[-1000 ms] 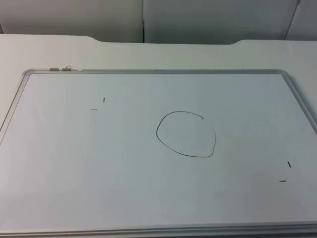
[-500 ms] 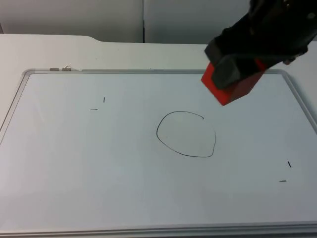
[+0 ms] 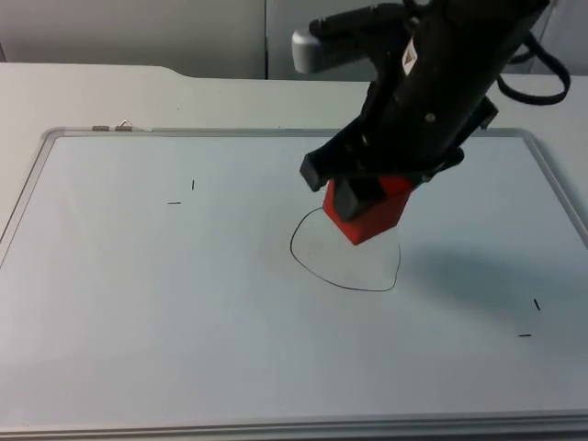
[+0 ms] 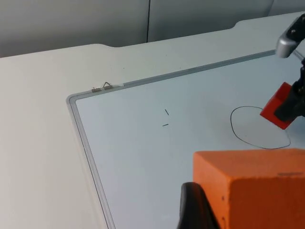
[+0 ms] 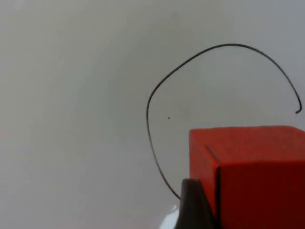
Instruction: Pick up one cube with the left hand and another cube with the right hand. First place the cube in the right hand at the target position, then stack the cube in the left hand on top.
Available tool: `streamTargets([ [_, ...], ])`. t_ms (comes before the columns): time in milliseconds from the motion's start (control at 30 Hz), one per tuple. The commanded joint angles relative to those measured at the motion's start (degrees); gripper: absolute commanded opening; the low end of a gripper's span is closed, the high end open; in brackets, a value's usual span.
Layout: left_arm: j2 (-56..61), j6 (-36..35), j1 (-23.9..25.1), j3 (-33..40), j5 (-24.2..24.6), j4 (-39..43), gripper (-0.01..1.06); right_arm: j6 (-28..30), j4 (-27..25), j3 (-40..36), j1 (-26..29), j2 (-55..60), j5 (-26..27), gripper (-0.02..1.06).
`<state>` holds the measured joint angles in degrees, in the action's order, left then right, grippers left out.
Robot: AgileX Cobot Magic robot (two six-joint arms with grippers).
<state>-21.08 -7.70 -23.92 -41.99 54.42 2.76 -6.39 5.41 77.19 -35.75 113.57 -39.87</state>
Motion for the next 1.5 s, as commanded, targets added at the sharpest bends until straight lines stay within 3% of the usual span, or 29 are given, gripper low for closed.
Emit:
streamTargets([
  [0,0.4,-0.2,-0.4,0.1,-1.4,-0.4,0.05,-0.3,0.3,1.0,-0.2,1.2,0.9,0.0],
  [400,0.4,-0.2,-0.4,0.1,-1.4,-0.8,0.05,-0.7,0.8,2.4,-0.2,7.3,3.8,0.0],
  [700,0.4,-0.2,-0.4,0.1,-1.4,-1.2,0.05,-2.6,3.3,2.4,-0.2,7.4,3.5,0.0],
  [1233,0.4,-0.2,-0.4,0.1,-1.4,-2.2,0.05,-2.6,3.1,2.4,-0.2,7.5,2.8,0.03],
  [1300,0.4,-0.2,-0.4,0.1,-1.4,-2.2,0.05,-2.6,2.4,2.4,-0.2,7.5,2.8,0.13],
  [1367,0.4,-0.2,-0.4,0.1,-1.4,-2.2,0.05,-2.6,2.1,2.4,-0.2,7.5,2.9,0.33],
  [1400,0.4,-0.2,-0.4,0.1,-1.4,-2.2,0.05,-2.6,2.1,2.4,-0.2,7.5,2.9,0.33],
  [1467,0.4,-0.2,-0.4,0.1,-1.4,-2.2,0.05,-2.6,2.1,2.4,-0.2,7.5,3.2,0.54],
])
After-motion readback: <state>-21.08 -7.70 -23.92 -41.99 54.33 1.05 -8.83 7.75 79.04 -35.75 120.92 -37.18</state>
